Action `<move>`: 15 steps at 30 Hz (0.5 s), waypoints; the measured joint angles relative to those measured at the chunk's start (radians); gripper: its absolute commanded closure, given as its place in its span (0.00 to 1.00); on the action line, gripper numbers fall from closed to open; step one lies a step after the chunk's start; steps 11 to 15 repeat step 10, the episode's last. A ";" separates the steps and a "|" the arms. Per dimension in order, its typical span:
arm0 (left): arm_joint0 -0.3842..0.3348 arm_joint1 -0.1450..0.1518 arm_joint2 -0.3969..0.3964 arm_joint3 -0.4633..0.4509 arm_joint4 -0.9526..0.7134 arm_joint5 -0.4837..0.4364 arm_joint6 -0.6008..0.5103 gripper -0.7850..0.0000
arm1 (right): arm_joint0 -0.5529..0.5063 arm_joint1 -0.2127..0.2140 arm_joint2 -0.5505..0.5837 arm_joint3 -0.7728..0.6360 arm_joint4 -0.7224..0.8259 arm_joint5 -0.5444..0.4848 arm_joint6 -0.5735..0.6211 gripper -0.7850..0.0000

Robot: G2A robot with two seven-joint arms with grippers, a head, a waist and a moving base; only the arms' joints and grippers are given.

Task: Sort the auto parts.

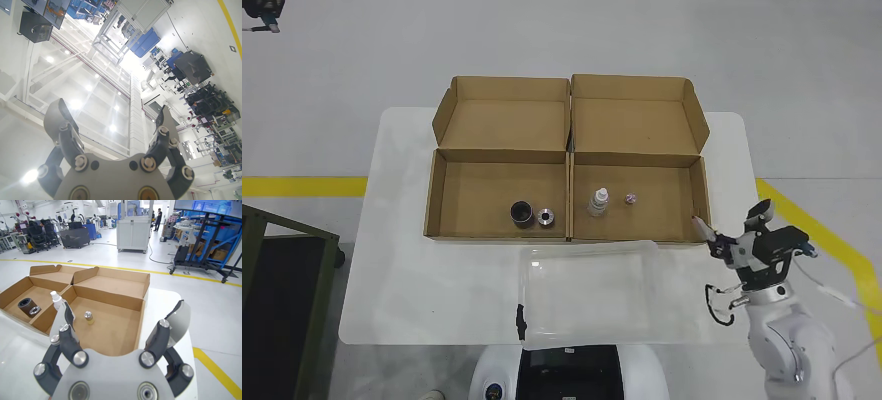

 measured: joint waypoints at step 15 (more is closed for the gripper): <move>0.000 0.000 0.000 0.000 0.000 0.000 0.000 0.00 | 0.001 -0.005 0.001 -0.009 0.016 0.074 -0.004 0.00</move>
